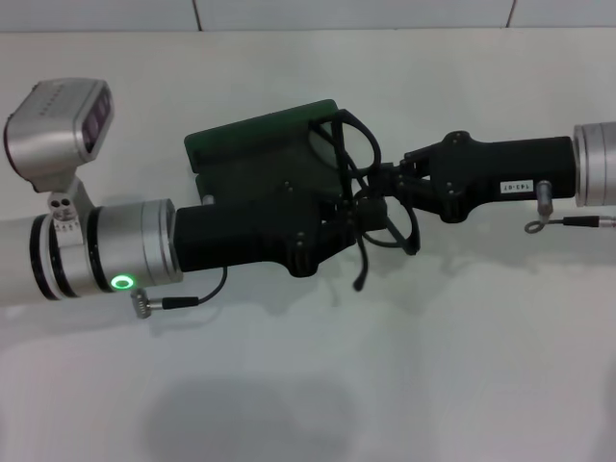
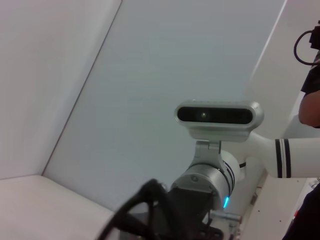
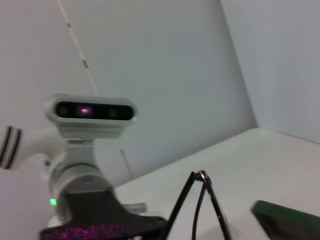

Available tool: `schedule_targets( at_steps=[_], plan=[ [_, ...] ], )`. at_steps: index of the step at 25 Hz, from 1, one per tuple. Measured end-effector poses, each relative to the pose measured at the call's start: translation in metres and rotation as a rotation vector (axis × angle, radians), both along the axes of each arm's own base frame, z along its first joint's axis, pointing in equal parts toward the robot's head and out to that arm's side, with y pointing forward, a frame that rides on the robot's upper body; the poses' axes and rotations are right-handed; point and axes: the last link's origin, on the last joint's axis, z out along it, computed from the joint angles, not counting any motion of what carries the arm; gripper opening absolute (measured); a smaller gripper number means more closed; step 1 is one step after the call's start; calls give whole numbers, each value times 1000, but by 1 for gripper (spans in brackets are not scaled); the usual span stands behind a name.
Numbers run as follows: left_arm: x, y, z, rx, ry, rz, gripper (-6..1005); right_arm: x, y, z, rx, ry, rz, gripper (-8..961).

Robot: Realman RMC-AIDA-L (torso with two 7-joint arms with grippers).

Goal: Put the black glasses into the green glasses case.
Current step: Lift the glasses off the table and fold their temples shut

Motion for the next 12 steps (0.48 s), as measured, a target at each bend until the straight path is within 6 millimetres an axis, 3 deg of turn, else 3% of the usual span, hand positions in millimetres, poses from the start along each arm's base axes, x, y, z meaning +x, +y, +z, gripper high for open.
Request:
schedule_targets(
  at_steps=[12],
  plan=[
    [2,1,0,1,1,-6,20,-6,-5,1,-35,18,45,65]
  ],
)
